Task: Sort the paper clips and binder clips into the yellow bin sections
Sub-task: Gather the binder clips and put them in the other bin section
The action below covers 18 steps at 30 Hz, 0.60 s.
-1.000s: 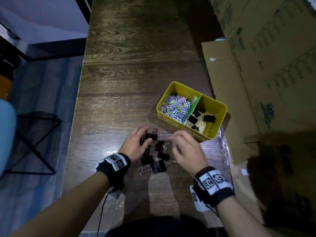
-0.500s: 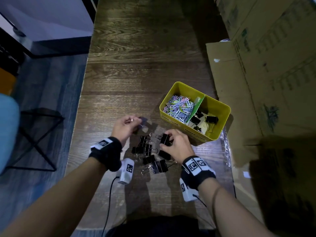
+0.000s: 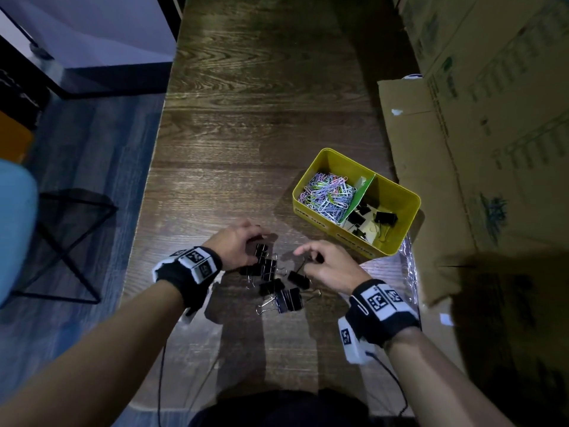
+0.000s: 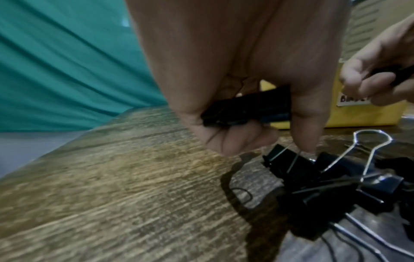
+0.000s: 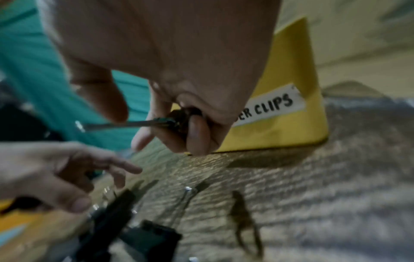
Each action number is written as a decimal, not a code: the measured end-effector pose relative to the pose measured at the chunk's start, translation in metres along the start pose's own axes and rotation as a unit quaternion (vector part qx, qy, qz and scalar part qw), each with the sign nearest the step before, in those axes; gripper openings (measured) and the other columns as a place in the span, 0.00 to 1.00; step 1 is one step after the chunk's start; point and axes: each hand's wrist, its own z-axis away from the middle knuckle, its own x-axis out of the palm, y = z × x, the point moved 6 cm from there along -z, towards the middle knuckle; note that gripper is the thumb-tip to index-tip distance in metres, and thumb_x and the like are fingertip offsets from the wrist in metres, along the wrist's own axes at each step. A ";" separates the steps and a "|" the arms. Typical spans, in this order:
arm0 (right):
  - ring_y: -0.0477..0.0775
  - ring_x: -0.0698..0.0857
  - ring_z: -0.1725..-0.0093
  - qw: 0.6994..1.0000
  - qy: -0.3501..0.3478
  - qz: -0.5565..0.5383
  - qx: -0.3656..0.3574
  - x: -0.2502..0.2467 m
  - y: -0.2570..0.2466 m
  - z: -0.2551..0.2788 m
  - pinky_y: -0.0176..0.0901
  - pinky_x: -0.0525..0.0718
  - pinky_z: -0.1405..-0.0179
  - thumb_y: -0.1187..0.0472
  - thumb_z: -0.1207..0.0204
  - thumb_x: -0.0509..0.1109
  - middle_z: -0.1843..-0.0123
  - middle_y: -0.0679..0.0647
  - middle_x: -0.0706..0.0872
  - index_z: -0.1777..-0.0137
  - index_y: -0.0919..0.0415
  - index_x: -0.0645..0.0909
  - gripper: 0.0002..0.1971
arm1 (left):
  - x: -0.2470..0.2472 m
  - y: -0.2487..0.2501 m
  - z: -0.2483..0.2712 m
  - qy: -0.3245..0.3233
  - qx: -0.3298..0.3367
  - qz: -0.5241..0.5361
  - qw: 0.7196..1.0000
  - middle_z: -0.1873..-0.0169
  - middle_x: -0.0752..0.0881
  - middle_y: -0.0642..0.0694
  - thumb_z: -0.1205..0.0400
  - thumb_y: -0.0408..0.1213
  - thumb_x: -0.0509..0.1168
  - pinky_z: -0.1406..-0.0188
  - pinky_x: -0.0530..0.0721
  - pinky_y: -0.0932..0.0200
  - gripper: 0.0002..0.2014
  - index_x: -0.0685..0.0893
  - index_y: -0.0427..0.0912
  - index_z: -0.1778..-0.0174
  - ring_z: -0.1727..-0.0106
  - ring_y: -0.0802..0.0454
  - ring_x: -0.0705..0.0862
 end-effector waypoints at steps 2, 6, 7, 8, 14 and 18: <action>0.54 0.75 0.33 0.989 -0.037 0.142 0.002 0.010 -0.002 -0.005 0.51 0.73 0.35 0.49 0.29 0.70 0.29 0.53 0.74 0.33 0.42 0.75 0.23 | 0.006 -0.002 -0.004 -0.004 -0.013 -0.025 1.000 0.40 0.73 0.48 0.30 0.41 0.75 0.39 0.80 0.51 0.28 0.78 0.56 0.33 0.42 0.50 0.77; 0.59 0.75 0.33 0.953 -0.045 0.299 -0.023 0.026 0.001 -0.013 0.53 0.74 0.34 0.40 0.29 0.70 0.33 0.57 0.75 0.31 0.43 0.74 0.26 | 0.010 -0.002 -0.007 0.013 -0.027 -0.034 0.999 0.40 0.74 0.49 0.30 0.45 0.76 0.43 0.81 0.48 0.19 0.83 0.54 0.43 0.43 0.48 0.80; 0.59 0.76 0.34 0.949 -0.040 0.311 -0.028 0.029 0.002 -0.014 0.54 0.75 0.33 0.41 0.28 0.70 0.34 0.57 0.75 0.32 0.44 0.75 0.25 | 0.010 -0.004 -0.006 0.019 -0.028 -0.023 0.999 0.42 0.75 0.49 0.31 0.46 0.76 0.45 0.81 0.48 0.18 0.84 0.52 0.47 0.45 0.48 0.80; 0.59 0.76 0.35 0.949 -0.031 0.312 -0.029 0.030 0.003 -0.015 0.55 0.76 0.33 0.42 0.28 0.70 0.34 0.57 0.76 0.33 0.45 0.76 0.24 | 0.010 -0.005 -0.006 0.027 -0.025 -0.008 0.999 0.45 0.77 0.50 0.33 0.46 0.77 0.47 0.81 0.49 0.16 0.84 0.51 0.51 0.48 0.49 0.80; 0.55 0.80 0.40 0.970 0.018 0.241 -0.015 0.029 0.006 -0.020 0.52 0.79 0.37 0.46 0.29 0.73 0.37 0.51 0.74 0.40 0.50 0.81 0.19 | 0.003 -0.025 0.002 0.104 -0.098 0.183 0.973 0.72 0.80 0.55 0.33 0.35 0.79 0.70 0.73 0.64 0.15 0.76 0.48 0.71 0.71 0.55 0.77; 0.48 0.80 0.40 0.996 0.063 0.049 -0.026 0.017 0.009 -0.018 0.49 0.75 0.32 0.55 0.32 0.76 0.42 0.46 0.79 0.47 0.53 0.85 0.13 | 0.001 -0.036 0.012 0.145 -0.142 0.403 0.892 0.81 0.84 0.55 0.34 0.25 0.77 0.74 0.77 0.69 0.16 0.74 0.41 0.71 0.78 0.64 0.80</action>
